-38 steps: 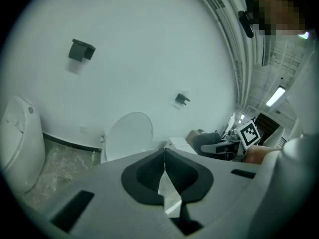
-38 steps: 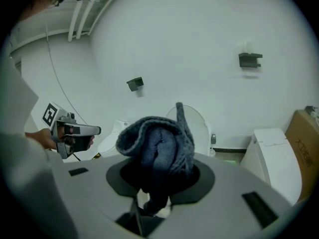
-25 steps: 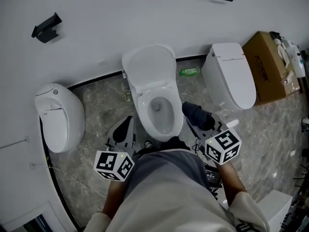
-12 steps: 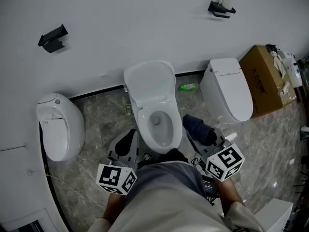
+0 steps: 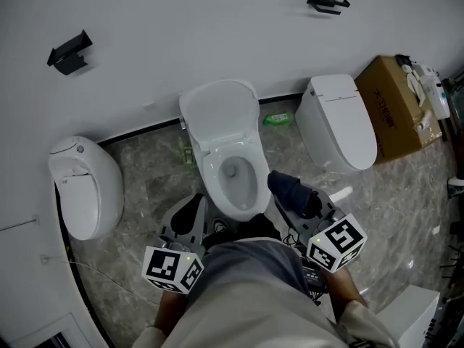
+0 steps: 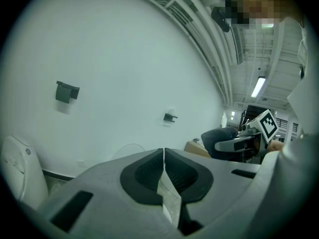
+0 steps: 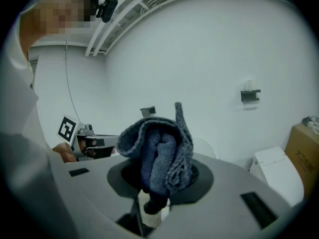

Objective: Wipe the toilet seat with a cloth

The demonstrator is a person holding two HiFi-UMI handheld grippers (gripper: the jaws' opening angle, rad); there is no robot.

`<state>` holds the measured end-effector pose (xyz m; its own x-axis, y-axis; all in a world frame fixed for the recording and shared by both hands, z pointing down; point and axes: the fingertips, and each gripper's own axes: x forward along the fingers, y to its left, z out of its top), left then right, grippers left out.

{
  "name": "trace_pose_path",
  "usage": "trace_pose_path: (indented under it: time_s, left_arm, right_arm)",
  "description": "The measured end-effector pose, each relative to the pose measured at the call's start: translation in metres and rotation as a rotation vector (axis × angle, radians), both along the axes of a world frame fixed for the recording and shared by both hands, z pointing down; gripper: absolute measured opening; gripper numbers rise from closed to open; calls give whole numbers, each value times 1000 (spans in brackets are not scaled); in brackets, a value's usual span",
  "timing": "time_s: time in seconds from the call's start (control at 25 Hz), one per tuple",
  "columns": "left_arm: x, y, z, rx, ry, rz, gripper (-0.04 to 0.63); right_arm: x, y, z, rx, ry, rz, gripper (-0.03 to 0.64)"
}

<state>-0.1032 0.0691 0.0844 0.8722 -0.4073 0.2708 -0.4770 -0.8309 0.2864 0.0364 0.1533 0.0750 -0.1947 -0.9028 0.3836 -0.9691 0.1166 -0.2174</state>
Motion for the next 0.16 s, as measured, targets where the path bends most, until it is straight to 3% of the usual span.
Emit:
trace_pose_path:
  time_s: [0.16]
  left_arm:
    - [-3,0,6,-3,-6,17,9]
  right_arm:
    - [-7,-1,4,-5,-7,-7,101]
